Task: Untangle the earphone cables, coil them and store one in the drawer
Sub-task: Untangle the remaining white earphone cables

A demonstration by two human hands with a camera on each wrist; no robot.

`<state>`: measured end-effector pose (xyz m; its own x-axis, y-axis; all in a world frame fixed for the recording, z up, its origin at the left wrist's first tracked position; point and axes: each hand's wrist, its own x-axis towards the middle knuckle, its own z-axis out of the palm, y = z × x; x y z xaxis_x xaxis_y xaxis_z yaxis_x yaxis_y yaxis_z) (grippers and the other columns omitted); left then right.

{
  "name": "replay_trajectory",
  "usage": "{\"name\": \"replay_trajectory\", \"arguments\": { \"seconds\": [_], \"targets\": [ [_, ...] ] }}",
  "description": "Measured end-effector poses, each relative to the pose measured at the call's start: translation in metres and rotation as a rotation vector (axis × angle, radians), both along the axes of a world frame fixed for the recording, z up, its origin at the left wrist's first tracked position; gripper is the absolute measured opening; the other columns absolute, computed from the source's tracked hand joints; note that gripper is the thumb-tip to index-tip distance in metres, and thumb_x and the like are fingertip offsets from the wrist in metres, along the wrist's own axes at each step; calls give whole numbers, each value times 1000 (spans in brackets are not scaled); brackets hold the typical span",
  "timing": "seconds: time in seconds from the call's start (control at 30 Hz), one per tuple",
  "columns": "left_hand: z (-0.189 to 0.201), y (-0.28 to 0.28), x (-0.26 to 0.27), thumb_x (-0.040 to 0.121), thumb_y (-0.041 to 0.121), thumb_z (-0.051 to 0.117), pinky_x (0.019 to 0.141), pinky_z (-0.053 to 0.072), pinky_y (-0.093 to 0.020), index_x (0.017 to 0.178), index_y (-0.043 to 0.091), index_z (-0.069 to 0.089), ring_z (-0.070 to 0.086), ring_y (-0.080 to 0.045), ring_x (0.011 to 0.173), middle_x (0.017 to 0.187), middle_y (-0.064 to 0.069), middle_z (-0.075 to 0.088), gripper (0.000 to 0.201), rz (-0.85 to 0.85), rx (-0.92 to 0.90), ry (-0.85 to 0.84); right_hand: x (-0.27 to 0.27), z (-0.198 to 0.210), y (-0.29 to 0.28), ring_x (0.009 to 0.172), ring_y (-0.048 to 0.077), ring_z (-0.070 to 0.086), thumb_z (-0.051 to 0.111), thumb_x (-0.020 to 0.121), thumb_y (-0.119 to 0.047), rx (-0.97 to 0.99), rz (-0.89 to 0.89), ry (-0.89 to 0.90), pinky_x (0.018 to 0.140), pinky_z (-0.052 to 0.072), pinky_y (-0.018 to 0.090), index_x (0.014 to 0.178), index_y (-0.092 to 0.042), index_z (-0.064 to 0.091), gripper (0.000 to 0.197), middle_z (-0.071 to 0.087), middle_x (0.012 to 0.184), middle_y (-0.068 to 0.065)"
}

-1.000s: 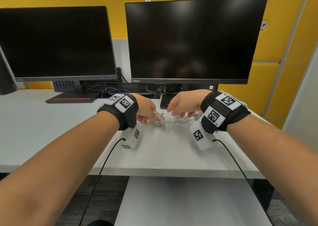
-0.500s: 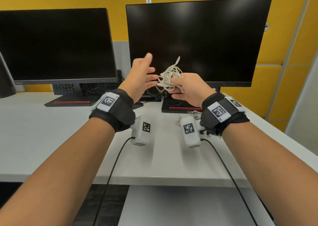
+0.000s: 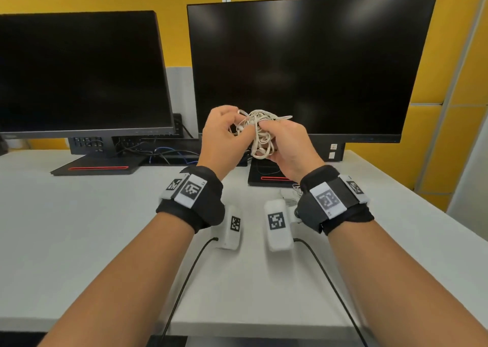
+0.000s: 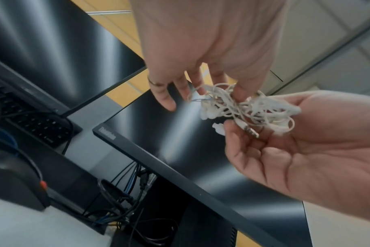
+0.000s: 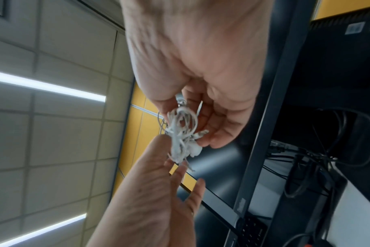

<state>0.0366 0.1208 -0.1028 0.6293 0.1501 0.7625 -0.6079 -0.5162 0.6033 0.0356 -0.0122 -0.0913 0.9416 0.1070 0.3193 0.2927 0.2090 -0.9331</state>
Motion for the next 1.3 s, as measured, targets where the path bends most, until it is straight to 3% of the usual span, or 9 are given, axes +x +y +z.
{"name": "replay_trajectory", "arguments": {
  "seconds": [0.1, 0.2, 0.3, 0.57, 0.73, 0.87, 1.07, 1.17, 1.3],
  "targets": [
    [-3, 2, 5, 88, 23, 67, 87, 36, -6, 94, 21, 68, 48, -2, 103, 112, 6, 50, 6, 65, -22, -45, 4, -6, 5, 87, 23, 71, 57, 97, -13, 10, -19, -21, 78, 60, 37, 110, -6, 68, 19, 73, 101, 14],
    [-2, 4, 1, 91, 19, 63, 79, 56, -23, 96, 22, 69, 65, -7, 87, 94, 4, 68, 8, -110, -91, 22, 5, -12, 8, 90, 27, 72, 61, 94, -12, -27, -121, -73, 78, 61, 42, 105, -12, 65, 11, 72, 99, 14],
    [-1, 9, -4, 91, 11, 63, 80, 58, -29, 100, 15, 68, 69, -15, 89, 94, -4, 72, 12, -235, -166, 98, 5, -17, 4, 89, 24, 72, 66, 91, -12, -46, -198, -123, 73, 62, 42, 114, -16, 56, 26, 71, 101, 11],
    [-7, 15, -10, 91, 4, 58, 72, 54, -23, 93, 16, 61, 63, -12, 84, 94, -7, 65, 12, -267, -316, 109, -7, -15, -1, 86, 13, 61, 48, 102, -20, 16, 144, 1, 73, 50, 30, 111, -12, 64, 20, 70, 100, 3],
    [-5, 18, -20, 101, 6, 36, 72, 57, -25, 117, -1, 59, 68, -16, 86, 102, -11, 68, 29, -536, -385, 268, -8, -18, 0, 85, 21, 66, 51, 97, -1, 89, 176, -27, 75, 56, 33, 107, -6, 63, 16, 70, 92, 10],
    [-8, 17, -24, 94, -2, 51, 81, 57, -34, 116, 16, 61, 66, -19, 97, 107, 2, 69, 30, -636, -260, 265, -9, -20, 4, 80, 21, 67, 55, 96, 0, 80, 139, 2, 64, 57, 30, 123, -5, 57, 28, 68, 99, 15],
    [-10, 15, -23, 91, 4, 61, 75, 57, -30, 94, 11, 63, 66, -20, 84, 93, -10, 69, 8, -479, -282, 195, -8, -22, 2, 72, 18, 70, 66, 92, -12, -71, -18, -26, 51, 53, 27, 115, -18, 52, 28, 72, 93, 10],
    [-11, 16, -21, 89, -2, 60, 69, 55, -25, 88, 10, 57, 67, -19, 78, 90, -14, 68, 13, -431, -314, 162, -4, -24, 2, 87, 20, 66, 65, 93, -16, -157, -59, -60, 63, 55, 29, 107, -16, 64, 14, 71, 101, 10],
    [-12, 13, -20, 89, 3, 63, 74, 57, -29, 84, 15, 63, 64, -15, 79, 84, -5, 68, 13, -371, -239, 202, -3, -23, 0, 84, 23, 69, 59, 93, -2, -46, -51, -46, 60, 54, 27, 109, -10, 62, 19, 71, 100, 15]
  ]
}}
